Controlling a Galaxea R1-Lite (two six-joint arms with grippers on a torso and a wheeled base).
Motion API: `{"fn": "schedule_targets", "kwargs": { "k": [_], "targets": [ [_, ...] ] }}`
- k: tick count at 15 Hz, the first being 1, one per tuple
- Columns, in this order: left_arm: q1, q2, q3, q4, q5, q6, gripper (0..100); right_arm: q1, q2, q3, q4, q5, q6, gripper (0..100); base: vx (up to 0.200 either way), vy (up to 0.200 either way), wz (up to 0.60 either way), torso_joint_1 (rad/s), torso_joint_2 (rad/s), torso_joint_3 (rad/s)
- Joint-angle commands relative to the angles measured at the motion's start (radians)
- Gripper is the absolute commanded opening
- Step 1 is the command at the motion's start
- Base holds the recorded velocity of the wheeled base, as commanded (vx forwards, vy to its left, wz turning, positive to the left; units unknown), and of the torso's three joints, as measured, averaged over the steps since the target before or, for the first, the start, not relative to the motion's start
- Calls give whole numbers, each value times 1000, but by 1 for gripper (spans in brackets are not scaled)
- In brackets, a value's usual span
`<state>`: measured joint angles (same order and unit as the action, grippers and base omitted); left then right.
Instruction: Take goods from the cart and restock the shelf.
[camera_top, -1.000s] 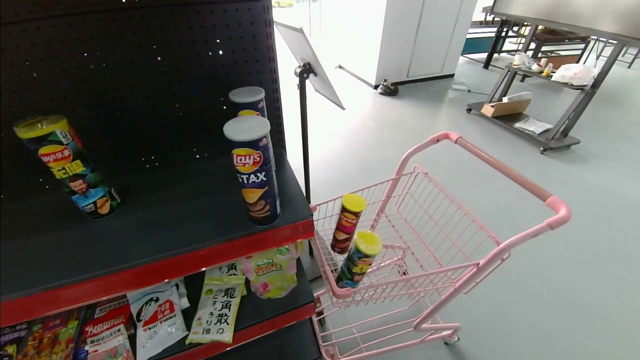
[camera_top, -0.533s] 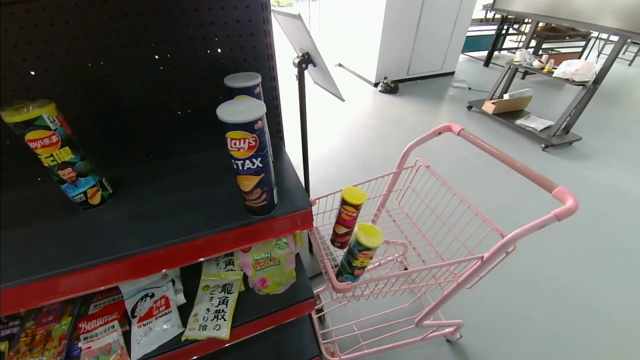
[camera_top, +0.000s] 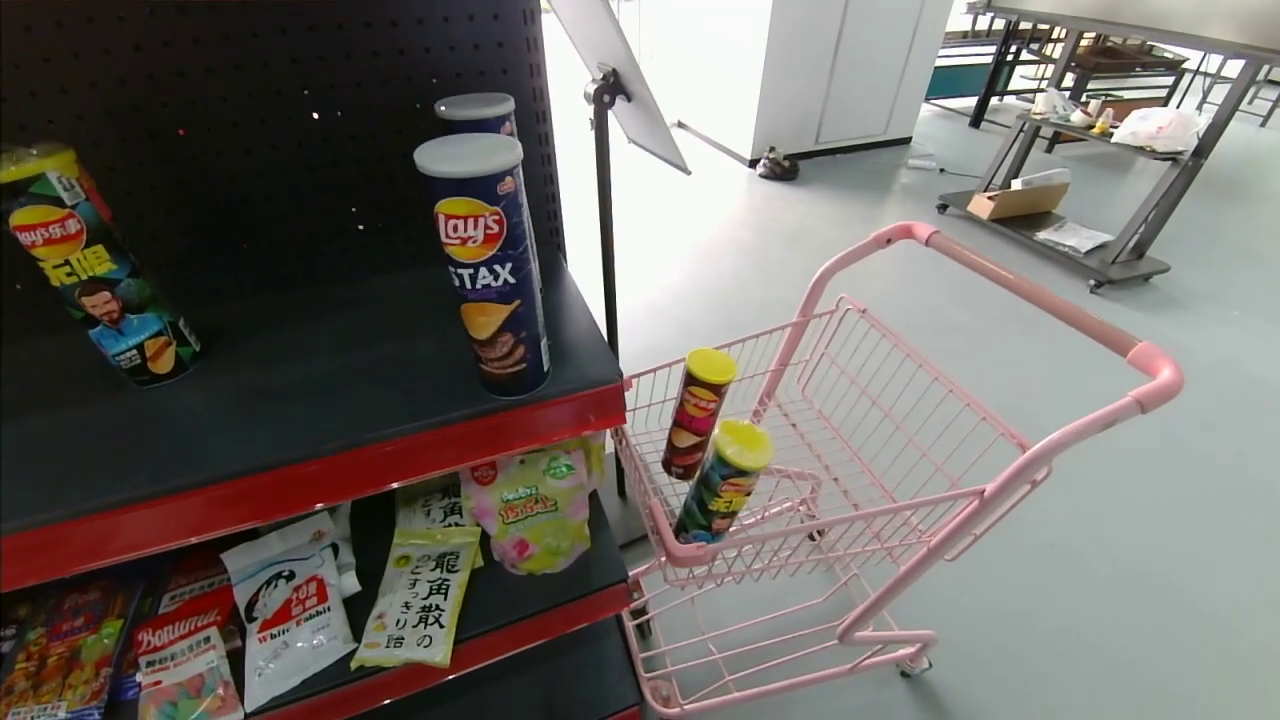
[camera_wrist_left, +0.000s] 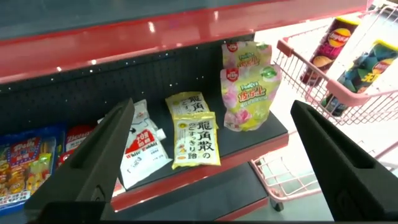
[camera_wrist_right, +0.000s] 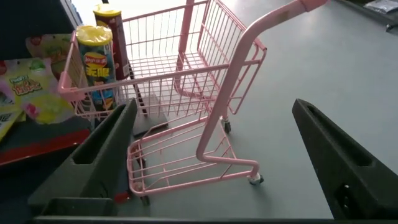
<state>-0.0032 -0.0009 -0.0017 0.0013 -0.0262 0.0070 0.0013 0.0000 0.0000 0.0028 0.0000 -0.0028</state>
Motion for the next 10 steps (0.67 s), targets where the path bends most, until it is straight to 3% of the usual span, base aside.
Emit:
{"fn": "schedule_targets", "kwargs": {
  "k": [1, 10],
  "targets": [
    [0, 1, 0, 0, 0, 1, 100, 0, 0, 0, 0, 0, 0, 100, 0, 0, 0, -173, 491, 315],
    [0, 1, 0, 0, 0, 1, 100, 0, 0, 0, 0, 0, -3, 100, 0, 0, 0, -162, 532, 373]
  ]
}}
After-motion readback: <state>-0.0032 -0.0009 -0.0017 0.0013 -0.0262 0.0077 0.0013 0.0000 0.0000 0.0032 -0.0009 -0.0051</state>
